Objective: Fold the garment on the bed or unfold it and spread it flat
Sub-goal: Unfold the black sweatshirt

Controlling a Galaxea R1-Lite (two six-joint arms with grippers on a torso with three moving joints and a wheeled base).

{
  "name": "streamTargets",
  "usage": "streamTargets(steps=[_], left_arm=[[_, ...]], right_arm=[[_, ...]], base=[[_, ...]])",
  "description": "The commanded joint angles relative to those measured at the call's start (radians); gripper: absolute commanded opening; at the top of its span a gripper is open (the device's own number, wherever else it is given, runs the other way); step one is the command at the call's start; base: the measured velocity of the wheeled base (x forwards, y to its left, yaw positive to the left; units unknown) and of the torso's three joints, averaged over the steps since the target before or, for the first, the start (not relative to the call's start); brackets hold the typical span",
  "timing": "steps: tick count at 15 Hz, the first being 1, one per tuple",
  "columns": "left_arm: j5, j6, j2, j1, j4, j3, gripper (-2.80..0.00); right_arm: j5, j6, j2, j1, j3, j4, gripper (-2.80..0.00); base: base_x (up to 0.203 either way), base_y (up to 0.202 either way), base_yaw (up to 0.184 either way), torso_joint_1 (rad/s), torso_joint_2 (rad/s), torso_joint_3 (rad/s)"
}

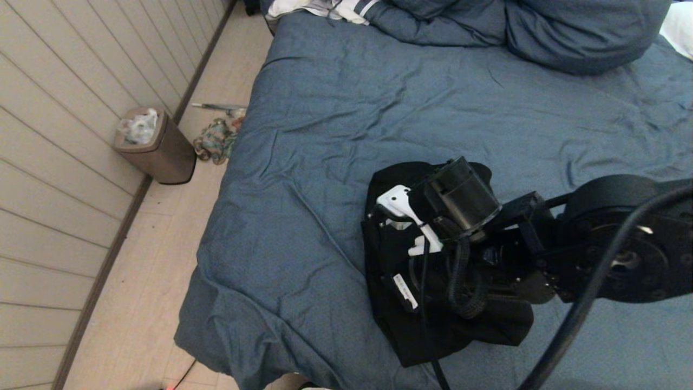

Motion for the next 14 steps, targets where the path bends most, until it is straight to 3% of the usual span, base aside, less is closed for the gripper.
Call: streamTargets(steps=[1,4,8,9,14], left_arm=[[0.000,-0.002,0.000,0.000,0.001,0.000,-2.80],[0.000,-0.002,0.000,0.000,0.001,0.000,-2.80],[0.000,-0.003,0.000,0.000,0.001,0.000,-2.80],[0.000,-0.005,0.000,0.000,0.001,0.000,-2.80],[0.000,-0.005,0.000,0.000,0.001,0.000,-2.80]], right_arm=[[-0.008,-0.016,0.057,0.003,-0.004,-0.028,0.00],[-0.161,-0.072,0.136,0.001,-0.011,-0.096,0.00],[-0.215,-0.086,0.158,0.003,-0.023,-0.114,0.00],[-0.238,-0.092,0.167,0.003,-0.023,-0.114,-2.80],[-0.242,-0.094,0.168,0.000,-0.036,-0.133,-2.80]], base=[[0.000,0.000,0.000,0.000,0.00,0.000],[0.000,0.000,0.000,0.000,0.00,0.000],[0.000,0.000,0.000,0.000,0.00,0.000],[0.000,0.000,0.000,0.000,0.00,0.000],[0.000,0.000,0.000,0.000,0.00,0.000]])
